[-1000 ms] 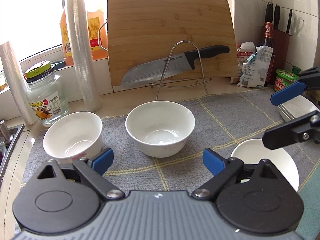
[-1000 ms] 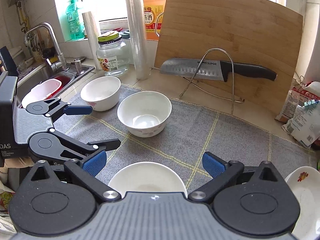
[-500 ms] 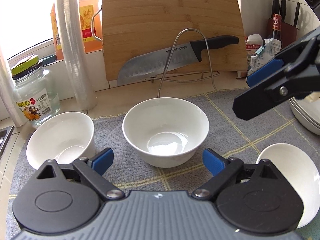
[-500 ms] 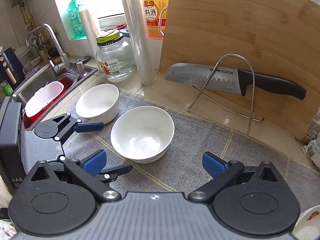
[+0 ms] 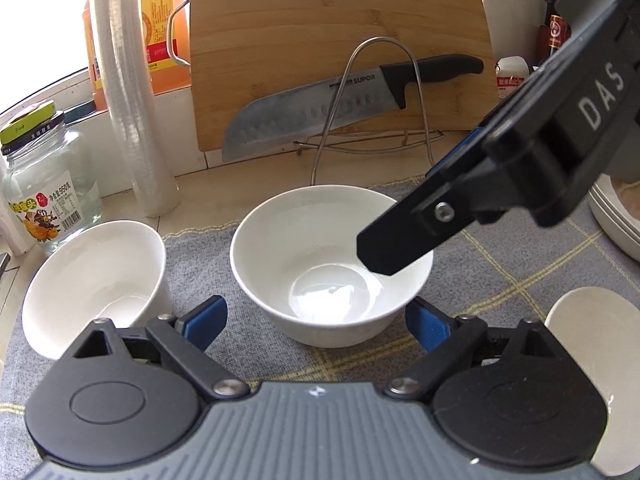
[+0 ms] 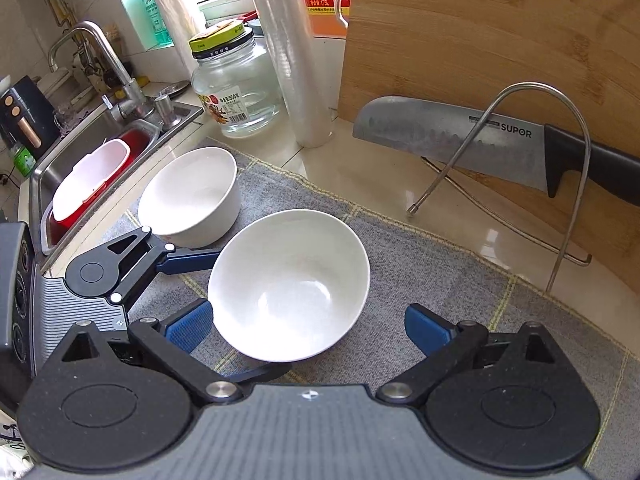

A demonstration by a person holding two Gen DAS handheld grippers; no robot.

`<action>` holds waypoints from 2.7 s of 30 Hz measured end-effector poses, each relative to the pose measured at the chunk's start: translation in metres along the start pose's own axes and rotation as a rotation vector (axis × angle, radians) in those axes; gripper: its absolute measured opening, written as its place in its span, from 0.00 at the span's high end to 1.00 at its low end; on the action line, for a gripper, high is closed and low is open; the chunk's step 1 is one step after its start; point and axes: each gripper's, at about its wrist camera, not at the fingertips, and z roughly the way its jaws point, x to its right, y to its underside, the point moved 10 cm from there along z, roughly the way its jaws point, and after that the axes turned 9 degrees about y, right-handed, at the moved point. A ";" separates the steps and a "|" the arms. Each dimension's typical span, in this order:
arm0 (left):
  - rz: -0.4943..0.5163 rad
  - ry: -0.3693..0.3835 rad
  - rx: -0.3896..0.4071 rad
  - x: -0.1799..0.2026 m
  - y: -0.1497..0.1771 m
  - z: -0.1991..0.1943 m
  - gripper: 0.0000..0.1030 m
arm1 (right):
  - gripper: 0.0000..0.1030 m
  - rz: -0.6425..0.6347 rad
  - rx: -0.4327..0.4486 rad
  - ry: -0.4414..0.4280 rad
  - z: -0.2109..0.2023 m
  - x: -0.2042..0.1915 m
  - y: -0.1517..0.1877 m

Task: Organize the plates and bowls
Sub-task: 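Lift the bowl with the right gripper and carry it toward the other white bowl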

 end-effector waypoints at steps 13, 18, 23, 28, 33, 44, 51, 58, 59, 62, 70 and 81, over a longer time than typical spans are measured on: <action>0.030 0.022 0.005 0.002 -0.002 0.005 0.08 | 0.00 -0.017 -0.034 -0.029 0.030 -0.007 -0.010; 0.037 0.042 0.036 0.003 -0.009 0.004 0.08 | 0.01 -0.020 -0.034 -0.036 0.032 -0.008 -0.012; 0.047 0.046 0.033 0.003 -0.009 0.007 0.09 | 0.04 -0.025 -0.035 -0.046 0.033 -0.012 -0.012; 0.048 0.052 0.036 0.001 -0.012 0.009 0.09 | 0.06 -0.031 -0.036 -0.059 0.034 -0.015 -0.013; 0.044 0.053 0.038 0.002 -0.010 0.007 0.09 | 0.07 -0.030 -0.037 -0.058 0.034 -0.015 -0.013; 0.032 0.064 0.032 0.001 -0.011 0.007 0.09 | 0.07 -0.021 -0.037 -0.058 0.032 -0.015 -0.013; 0.039 0.063 0.031 0.004 -0.014 0.002 0.09 | 0.07 -0.017 -0.030 -0.060 0.023 -0.015 -0.015; 0.045 0.067 0.029 0.009 -0.018 -0.003 0.09 | 0.07 -0.016 -0.020 -0.054 0.010 -0.016 -0.014; 0.047 0.067 0.030 0.009 -0.018 -0.004 0.09 | 0.07 -0.016 -0.019 -0.052 0.008 -0.017 -0.014; 0.050 0.073 0.034 0.013 -0.019 -0.007 0.09 | 0.06 -0.015 -0.012 -0.049 0.003 -0.017 -0.013; 0.058 0.084 0.047 0.022 -0.022 -0.017 0.09 | 0.06 -0.011 0.003 -0.035 -0.012 -0.018 -0.008; 0.080 0.094 0.061 0.034 -0.028 -0.035 0.09 | 0.06 -0.005 0.033 -0.016 -0.033 -0.021 -0.001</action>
